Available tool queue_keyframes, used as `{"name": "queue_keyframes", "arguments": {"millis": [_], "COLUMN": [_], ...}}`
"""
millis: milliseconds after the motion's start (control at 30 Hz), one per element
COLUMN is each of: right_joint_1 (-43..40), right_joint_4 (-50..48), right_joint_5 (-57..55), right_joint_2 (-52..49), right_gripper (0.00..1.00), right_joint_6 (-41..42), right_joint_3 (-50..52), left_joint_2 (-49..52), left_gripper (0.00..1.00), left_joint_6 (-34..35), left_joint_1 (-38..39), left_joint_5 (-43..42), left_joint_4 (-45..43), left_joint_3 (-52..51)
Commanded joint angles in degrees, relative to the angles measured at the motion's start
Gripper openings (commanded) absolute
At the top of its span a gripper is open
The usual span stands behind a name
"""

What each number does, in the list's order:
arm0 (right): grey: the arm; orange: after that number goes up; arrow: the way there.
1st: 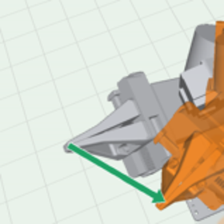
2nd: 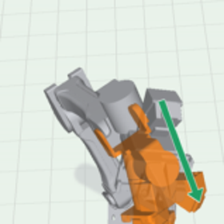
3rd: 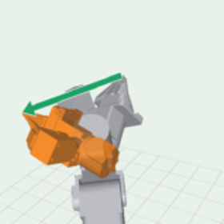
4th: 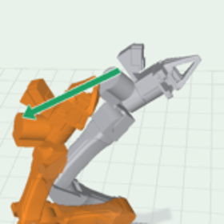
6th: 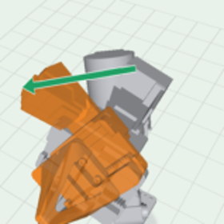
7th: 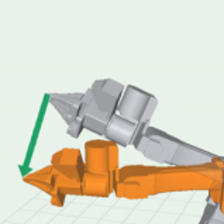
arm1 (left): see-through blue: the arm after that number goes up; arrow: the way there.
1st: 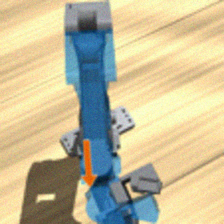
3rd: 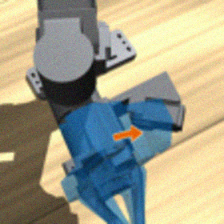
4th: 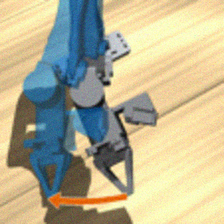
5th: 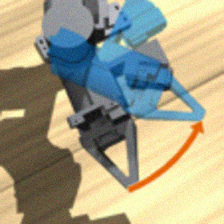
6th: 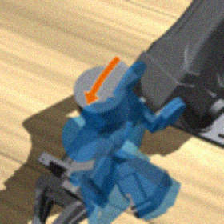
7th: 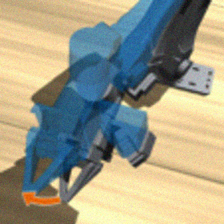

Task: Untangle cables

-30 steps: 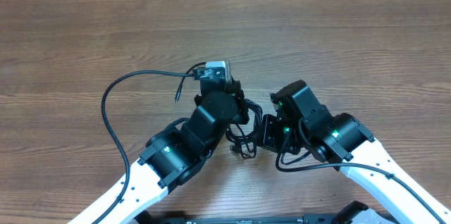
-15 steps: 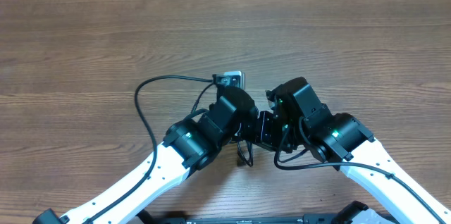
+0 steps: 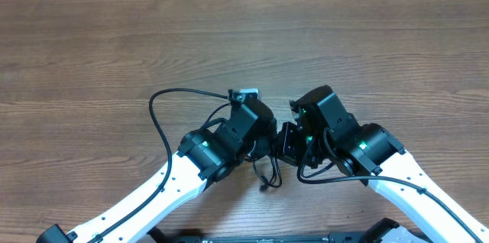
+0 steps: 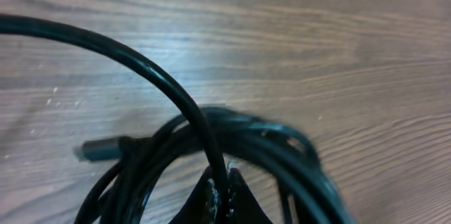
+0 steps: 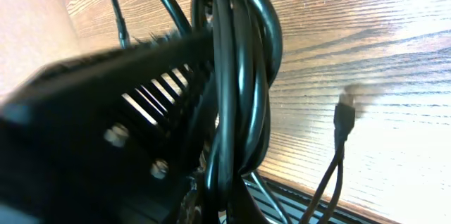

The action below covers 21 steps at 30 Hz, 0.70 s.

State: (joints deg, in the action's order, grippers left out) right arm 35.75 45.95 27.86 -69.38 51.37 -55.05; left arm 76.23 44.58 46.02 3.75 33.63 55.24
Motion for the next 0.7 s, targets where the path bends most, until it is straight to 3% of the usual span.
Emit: {"name": "queue_keyframes", "arguments": {"millis": [0,300,367,400,433,467,667], "right_joint_1": [-0.42,-3.96,-4.11,-4.11,-4.11,-4.11,-4.11], "right_joint_4": [-1.77,-1.75,-1.75,-1.73,-1.62,-1.44,-0.66], "right_joint_5": [0.46,0.81,0.96,0.96,0.94,0.94,0.92], "right_joint_2": [0.26,0.26,0.26,0.26,0.26,0.26,0.26], "right_gripper": [0.04,0.04,0.04,0.04,0.04,0.04,0.04], "right_joint_6": [-0.33,-0.33,-0.35,-0.35,-0.35,-0.35,-0.35], "right_joint_3": [-0.79,-0.79,-0.79,-0.79,-0.79,-0.79,-0.79], "left_joint_2": [0.68,0.66,0.66,0.66,0.63,0.63,-0.35], "left_gripper": [0.04,0.05,0.25,0.39,0.61,0.70,0.94], "left_joint_6": [-1.31,-10.27,-11.39,-11.67,-11.69,-11.69,-11.65], "left_joint_1": [0.50,0.48,0.33,0.09,-0.28,-0.94,-7.76], "left_joint_5": [-3.54,-10.80,-9.84,-9.25,-8.79,-8.66,-13.64], "left_joint_4": [0.66,2.45,3.10,3.43,3.58,3.67,4.04], "left_joint_3": [0.63,0.63,0.63,0.63,0.63,0.63,0.85]}}
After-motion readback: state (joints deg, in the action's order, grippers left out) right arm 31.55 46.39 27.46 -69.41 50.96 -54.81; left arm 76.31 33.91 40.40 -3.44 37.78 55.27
